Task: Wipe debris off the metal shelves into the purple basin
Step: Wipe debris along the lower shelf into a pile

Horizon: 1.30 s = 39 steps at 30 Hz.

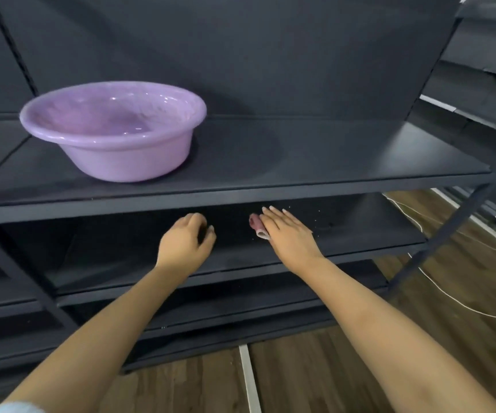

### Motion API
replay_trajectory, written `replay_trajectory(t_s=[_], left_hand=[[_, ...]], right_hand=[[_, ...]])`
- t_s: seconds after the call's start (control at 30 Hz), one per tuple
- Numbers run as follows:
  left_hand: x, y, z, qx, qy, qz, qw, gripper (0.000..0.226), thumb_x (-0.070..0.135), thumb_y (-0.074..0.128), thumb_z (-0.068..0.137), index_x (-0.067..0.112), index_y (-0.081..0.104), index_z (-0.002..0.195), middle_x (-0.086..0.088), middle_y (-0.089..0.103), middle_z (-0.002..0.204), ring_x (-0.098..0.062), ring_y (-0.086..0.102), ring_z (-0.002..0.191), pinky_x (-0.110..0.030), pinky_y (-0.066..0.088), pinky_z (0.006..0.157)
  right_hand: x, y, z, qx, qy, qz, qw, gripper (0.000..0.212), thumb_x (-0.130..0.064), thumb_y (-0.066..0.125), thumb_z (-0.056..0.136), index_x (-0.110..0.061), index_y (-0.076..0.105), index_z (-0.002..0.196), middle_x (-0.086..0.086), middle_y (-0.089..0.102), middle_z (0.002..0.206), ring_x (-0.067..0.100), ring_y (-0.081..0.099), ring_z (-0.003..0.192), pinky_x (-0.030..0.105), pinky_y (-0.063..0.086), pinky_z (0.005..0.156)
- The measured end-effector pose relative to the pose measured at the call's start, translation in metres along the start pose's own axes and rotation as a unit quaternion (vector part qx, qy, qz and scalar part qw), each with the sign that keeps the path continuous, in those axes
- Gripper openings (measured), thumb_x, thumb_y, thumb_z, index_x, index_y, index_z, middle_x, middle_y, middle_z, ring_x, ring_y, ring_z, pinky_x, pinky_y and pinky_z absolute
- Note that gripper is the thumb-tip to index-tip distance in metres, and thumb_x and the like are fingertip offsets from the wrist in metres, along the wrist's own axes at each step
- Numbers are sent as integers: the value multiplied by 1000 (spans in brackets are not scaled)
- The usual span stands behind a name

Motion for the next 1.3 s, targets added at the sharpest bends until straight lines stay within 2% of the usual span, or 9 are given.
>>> replay_trajectory(t_s=[0.07,0.17,0.33,0.43,0.5,0.6,0.9,1.13,1.3], left_hand=[[11,39,-9,-95,7,53,994,37,32,46,97,3,57,117,-11,61,113,-27,55,100,-33,43,75],[34,92,-18,-196,-16,103,975,48,32,43,100,6,40,140,-8,43,144,-25,40,129,-33,36,100],[85,171,-36,-262,-90,126,953,51,34,39,101,6,34,143,-10,39,146,-26,35,133,-35,34,102],[116,217,-48,-290,-85,144,942,54,34,38,101,7,28,147,-10,31,152,-26,28,139,-34,27,109],[132,241,-55,-298,-79,153,939,55,33,38,101,8,26,148,-10,26,155,-25,23,142,-31,18,113],[152,265,-62,-316,-81,161,932,56,33,38,101,8,23,149,-10,18,158,-23,14,146,-29,10,116],[152,322,-45,-323,-67,194,924,56,30,35,101,7,19,150,-9,14,159,-21,10,147,-28,4,117],[132,378,-12,-304,-37,212,928,63,32,33,102,6,6,152,-10,3,161,-22,1,148,-31,0,119],[110,402,11,-264,-19,231,936,62,33,30,102,1,12,151,-15,6,160,-26,6,148,-32,-3,115]], right_hand=[[14,11,-16,-30,2,15,999,41,-18,74,81,-1,63,116,14,61,126,24,57,120,36,40,104],[48,29,-46,-70,10,34,997,42,-17,48,98,-3,43,138,12,38,148,23,32,140,29,15,116],[125,51,-108,-112,46,57,991,43,-17,43,100,-5,37,141,9,33,152,19,27,142,24,9,116],[178,57,-141,-127,80,76,986,42,-20,43,100,-3,39,139,12,39,148,21,34,138,26,18,114],[209,59,-158,-126,119,113,978,38,-22,42,100,-4,46,133,14,52,134,28,49,123,32,36,99],[247,71,-178,-134,216,206,945,34,-28,38,100,-5,52,121,13,62,106,31,59,95,35,42,71],[302,136,-186,-117,396,362,836,41,-33,31,102,-2,49,122,17,61,109,33,58,101,27,35,69],[357,184,-155,-97,434,332,832,38,-30,32,103,0,48,119,21,61,109,36,57,102,29,31,68],[402,198,-120,-2,432,248,867,29,-21,38,101,4,48,111,26,60,105,40,57,95,30,22,61]])
Point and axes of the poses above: each hand's wrist, its own z-axis towards the middle knuckle, its own y-axis out of the palm, x = y × z, the point moved 4 cm from there along z, towards the middle knuckle
